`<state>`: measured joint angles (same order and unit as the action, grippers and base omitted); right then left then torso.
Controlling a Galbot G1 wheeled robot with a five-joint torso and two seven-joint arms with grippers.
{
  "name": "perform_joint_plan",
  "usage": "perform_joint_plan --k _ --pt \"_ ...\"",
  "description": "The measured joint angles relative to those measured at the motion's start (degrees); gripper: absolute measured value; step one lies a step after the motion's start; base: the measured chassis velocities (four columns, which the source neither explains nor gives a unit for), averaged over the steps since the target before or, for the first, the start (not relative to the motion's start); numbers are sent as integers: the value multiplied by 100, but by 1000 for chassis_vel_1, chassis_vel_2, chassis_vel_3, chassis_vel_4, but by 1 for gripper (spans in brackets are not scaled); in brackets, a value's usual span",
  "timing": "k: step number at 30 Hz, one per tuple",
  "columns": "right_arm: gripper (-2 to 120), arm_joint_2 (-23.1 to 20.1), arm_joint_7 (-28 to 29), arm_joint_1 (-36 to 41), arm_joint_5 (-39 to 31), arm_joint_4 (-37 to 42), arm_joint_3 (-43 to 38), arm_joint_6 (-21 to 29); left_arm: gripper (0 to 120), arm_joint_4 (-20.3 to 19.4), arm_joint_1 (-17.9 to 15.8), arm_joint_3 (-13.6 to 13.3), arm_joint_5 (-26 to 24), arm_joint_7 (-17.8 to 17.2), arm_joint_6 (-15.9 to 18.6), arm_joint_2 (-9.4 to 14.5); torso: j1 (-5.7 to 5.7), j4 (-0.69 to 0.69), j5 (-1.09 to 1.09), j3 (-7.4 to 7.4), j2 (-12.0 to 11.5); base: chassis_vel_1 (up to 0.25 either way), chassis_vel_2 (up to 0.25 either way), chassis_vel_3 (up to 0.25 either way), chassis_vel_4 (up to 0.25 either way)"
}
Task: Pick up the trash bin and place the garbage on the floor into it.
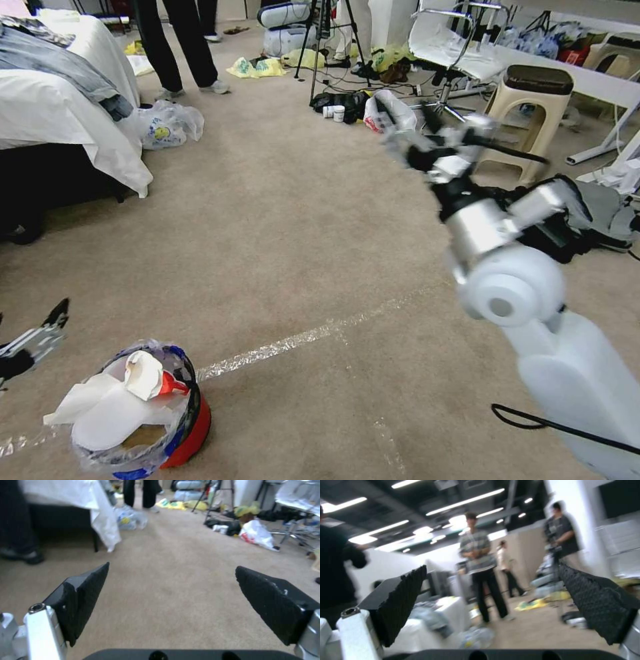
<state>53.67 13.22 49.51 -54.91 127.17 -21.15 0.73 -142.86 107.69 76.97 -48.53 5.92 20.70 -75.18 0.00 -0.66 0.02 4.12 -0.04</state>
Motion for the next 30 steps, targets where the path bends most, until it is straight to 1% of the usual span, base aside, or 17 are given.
perform_joint_plan --k 1,2,3,4,5,6,7,8,10,12,13,15,17,18,20,23,30 --pt "100 -3 -28 298 81 47 -271 -53 100 -9 -6 -115 172 49 -114 0 0 -1 0 0 0 0 0 0 0" --pt "100 -3 -28 298 81 47 -271 -53 100 -9 -6 -115 172 49 -114 0 0 -1 0 0 0 0 0 0 0" --pt "100 7 -62 635 239 110 -521 -133 100 15 -34 -247 431 131 -279 -9 0 -1 -1 0 0 0 0 0 0" --pt "100 7 -62 635 239 110 -521 -133 100 15 -34 -247 431 131 -279 -9 0 -1 -1 0 0 0 0 0 0" --pt "100 35 -109 950 475 157 -728 -243 100 60 -61 -341 647 153 -390 -26 0 -3 0 0 0 0 0 0 0" --pt "100 118 -208 1407 928 219 -1016 -372 100 179 -151 -519 1073 193 -594 -75 0 0 -2 0 0 0 0 0 0" --pt "100 198 -253 1757 1274 272 -1198 -472 100 260 -219 -628 1334 212 -722 -112 0 1 -3 -1 0 0 0 0 0" --pt "100 198 -253 1757 1274 272 -1198 -472 100 260 -219 -628 1334 212 -722 -112 0 1 -3 -1 0 0 0 0 0" --pt "100 417 -294 2434 1900 365 -1471 -634 100 410 -351 -836 1822 312 -1002 -223 0 -2 -2 -1 0 0 0 0 0" --pt "100 486 -296 2590 2066 378 -1525 -669 100 439 -375 -894 1934 342 -1072 -259 0 -1 -3 -1 0 0 0 0 0" --pt "100 656 -290 2956 2423 398 -1623 -749 100 480 -398 -1005 2115 378 -1175 -326 0 -2 -3 -1 0 0 0 0 0" --pt "100 746 -268 3104 2565 412 -1649 -780 100 498 -408 -1052 2193 386 -1219 -354 0 0 -2 -1 0 0 0 0 0" --pt "100 1079 -105 3444 2917 454 -1668 -801 100 616 -451 -1210 2427 420 -1431 -418 0 0 -2 -1 0 0 0 0 0" --pt "100 1079 -105 3444 2917 454 -1668 -801 100 616 -451 -1210 2427 420 -1431 -418 0 0 -2 -1 0 0 0 0 0" --pt "100 1388 56 3661 3276 430 -1603 -822 100 723 -490 -1443 2529 402 -1606 -481 0 0 -4 0 0 0 0 0 0" --pt "100 1532 114 3791 3521 326 -1538 -883 100 776 -536 -1564 2552 345 -1669 -518 0 -1 -3 0 0 0 0 0 0" --pt "100 1651 122 3974 3663 136 -1422 -1020 100 757 -536 -1655 2560 262 -1671 -507 0 0 -3 0 0 0 0 0 0"
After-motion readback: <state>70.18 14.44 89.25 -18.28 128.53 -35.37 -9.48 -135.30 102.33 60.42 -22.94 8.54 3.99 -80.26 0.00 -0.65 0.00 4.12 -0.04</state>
